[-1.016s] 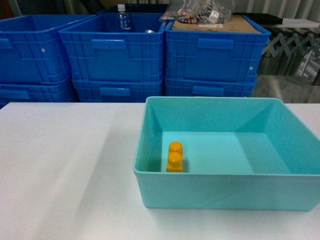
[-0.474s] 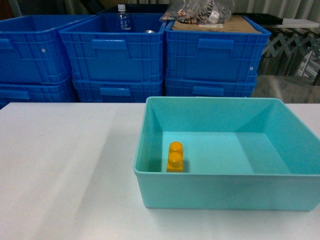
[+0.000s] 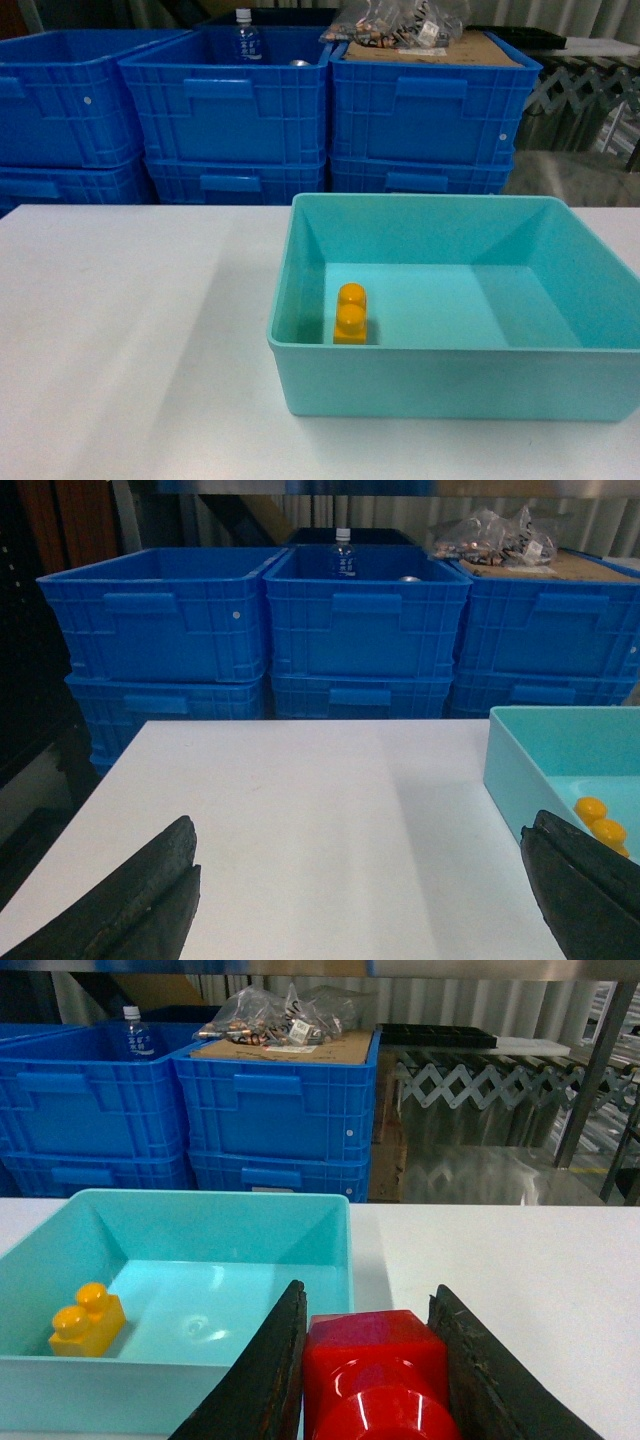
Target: Pick red block from blue box to shelf
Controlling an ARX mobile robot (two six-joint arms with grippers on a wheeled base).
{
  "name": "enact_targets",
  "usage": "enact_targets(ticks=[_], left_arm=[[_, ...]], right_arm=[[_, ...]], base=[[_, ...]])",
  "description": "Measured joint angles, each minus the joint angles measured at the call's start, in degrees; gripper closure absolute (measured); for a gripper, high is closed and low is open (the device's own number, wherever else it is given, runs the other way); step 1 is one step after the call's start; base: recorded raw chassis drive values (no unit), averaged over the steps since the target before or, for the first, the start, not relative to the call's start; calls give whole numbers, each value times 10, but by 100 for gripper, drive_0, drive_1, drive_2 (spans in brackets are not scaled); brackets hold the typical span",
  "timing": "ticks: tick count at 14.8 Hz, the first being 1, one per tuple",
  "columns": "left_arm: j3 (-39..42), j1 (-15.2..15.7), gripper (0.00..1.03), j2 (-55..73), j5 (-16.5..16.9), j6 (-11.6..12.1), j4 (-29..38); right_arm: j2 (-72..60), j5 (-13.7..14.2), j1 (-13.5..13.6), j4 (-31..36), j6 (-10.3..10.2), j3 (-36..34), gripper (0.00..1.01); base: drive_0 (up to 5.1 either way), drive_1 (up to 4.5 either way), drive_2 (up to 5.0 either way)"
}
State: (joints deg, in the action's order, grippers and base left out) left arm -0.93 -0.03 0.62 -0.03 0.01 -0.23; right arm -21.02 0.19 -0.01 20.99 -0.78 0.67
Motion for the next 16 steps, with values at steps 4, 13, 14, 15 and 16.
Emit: enact_targets(ticks=[4,13,14,15,16], left_arm=[[0,0,5,0,0,0,0],[0,0,5,0,0,0,0],[0,0,5,0,0,0,0],[0,0,5,0,0,0,0],[0,0,5,0,0,0,0]], right_arm=[[69,0,0,-68,0,0,72],[207,-2,0,-212,3,0,72],[207,-2,0,-213,3,0,72],[207,-1,0,-212,3,0,72],[207,-1,0,-212,3,0,72]], base=[[0,0,0],[0,0,0],[0,0,0],[0,0,0],[0,0,0]])
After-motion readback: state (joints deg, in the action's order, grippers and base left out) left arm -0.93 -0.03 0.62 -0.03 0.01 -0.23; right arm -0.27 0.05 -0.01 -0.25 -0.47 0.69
